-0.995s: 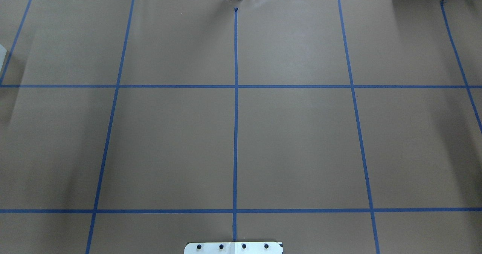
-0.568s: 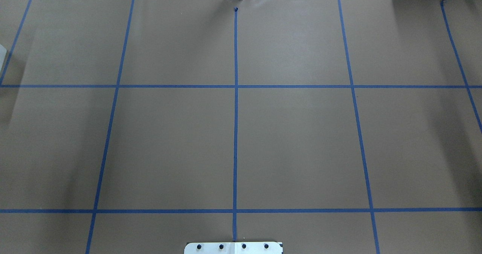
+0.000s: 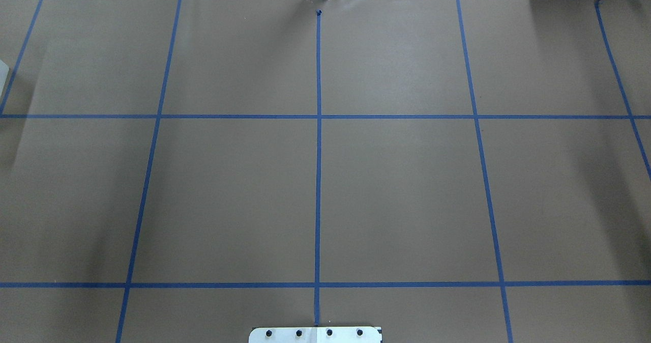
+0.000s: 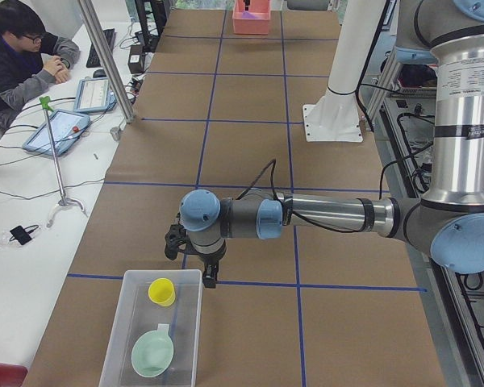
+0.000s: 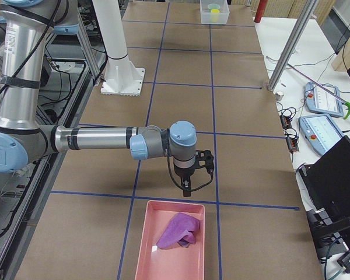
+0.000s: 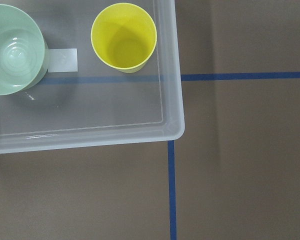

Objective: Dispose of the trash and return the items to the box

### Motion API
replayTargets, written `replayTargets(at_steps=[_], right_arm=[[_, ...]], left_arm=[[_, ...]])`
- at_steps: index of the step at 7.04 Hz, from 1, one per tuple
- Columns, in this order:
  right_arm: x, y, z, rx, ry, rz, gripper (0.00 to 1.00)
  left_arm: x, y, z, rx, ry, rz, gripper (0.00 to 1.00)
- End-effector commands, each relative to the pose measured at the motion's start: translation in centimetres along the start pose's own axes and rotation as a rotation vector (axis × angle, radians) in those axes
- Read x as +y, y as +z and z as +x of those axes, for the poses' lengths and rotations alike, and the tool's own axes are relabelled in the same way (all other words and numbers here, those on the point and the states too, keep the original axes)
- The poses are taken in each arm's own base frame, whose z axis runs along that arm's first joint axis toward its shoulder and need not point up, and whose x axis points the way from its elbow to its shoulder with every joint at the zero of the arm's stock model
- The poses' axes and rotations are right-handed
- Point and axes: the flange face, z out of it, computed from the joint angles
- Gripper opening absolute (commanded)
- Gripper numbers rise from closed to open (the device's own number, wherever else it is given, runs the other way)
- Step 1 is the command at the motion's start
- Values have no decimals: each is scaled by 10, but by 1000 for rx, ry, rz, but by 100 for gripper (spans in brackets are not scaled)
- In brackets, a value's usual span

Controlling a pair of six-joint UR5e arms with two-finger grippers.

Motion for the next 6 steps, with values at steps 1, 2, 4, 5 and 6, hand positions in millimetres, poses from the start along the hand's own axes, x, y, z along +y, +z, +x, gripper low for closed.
replayTargets(at_steps=[1, 2, 4, 5, 6], right_arm=[[0, 0, -2, -10, -1, 0, 100], [3, 1, -5, -56, 4, -6, 100], [4, 1, -6, -77, 8, -10, 100], [3, 2, -6, -77, 6, -10, 100], [3, 1, -7, -75, 4, -7, 100]], left_arm=[[0, 0, 0, 0, 0, 0, 99], [2, 1, -1, 0, -2, -2, 99], [2, 1, -1, 0, -1, -1, 99], [2, 0, 0, 0, 0, 0, 99], [2, 0, 0, 0, 0, 0, 99]])
